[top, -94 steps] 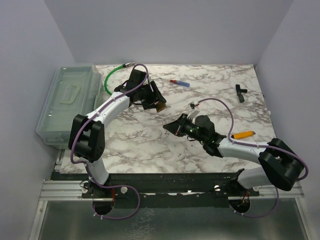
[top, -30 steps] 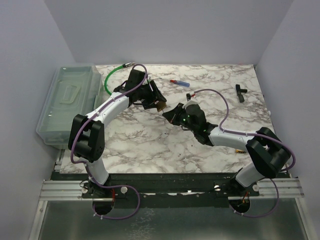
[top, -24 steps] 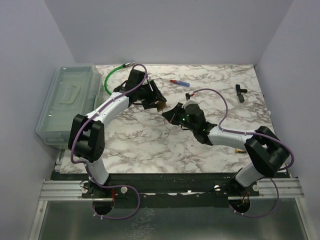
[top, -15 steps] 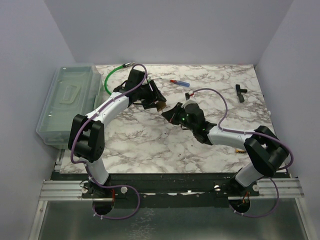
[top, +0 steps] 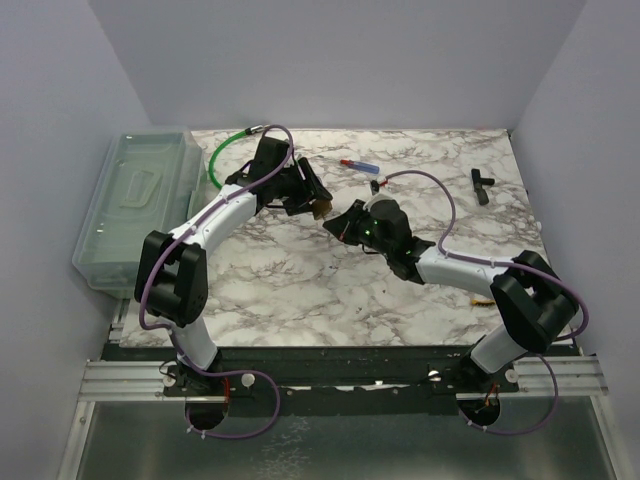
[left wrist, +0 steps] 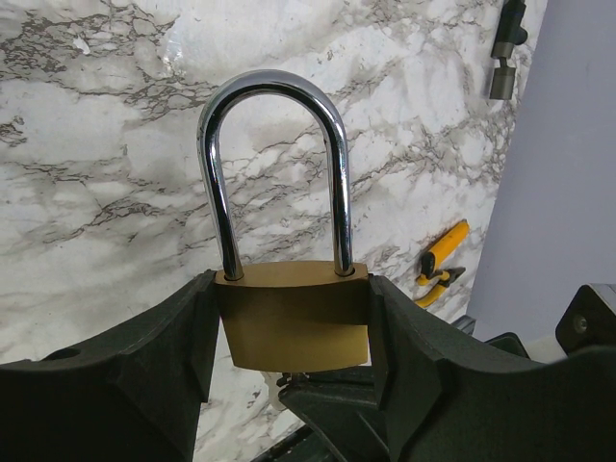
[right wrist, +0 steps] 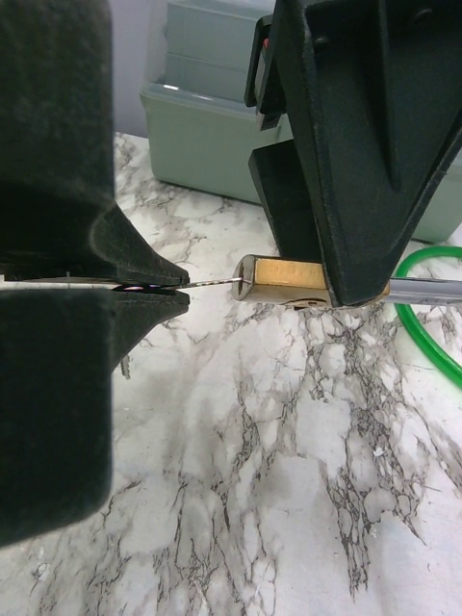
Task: Unlock with the key
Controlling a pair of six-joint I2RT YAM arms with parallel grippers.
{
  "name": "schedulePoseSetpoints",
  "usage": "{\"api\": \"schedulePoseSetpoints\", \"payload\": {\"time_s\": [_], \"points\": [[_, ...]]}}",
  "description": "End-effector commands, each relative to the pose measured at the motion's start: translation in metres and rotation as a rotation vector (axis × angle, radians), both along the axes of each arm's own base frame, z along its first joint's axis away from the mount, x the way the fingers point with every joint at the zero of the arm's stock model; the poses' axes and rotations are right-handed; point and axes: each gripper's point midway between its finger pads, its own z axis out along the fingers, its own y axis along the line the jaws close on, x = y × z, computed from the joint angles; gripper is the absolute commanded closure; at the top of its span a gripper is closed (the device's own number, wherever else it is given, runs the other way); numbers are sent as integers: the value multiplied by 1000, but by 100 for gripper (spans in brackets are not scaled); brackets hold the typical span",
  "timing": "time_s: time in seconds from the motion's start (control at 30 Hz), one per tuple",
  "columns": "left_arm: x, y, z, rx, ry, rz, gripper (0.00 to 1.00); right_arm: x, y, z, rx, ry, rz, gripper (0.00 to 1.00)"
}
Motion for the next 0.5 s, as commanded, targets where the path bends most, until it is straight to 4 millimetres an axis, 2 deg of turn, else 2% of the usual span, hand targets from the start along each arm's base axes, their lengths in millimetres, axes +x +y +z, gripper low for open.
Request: {"api": "schedulePoseSetpoints", "payload": {"time_s": [0.0, 0.47], "points": [[-10, -9, 35, -43, -90, -43, 100, 8, -1, 18, 13, -26, -13, 100], [-9, -6, 37, -25, -109, -23, 100, 14, -9, 28, 12, -58, -59, 100]]}}
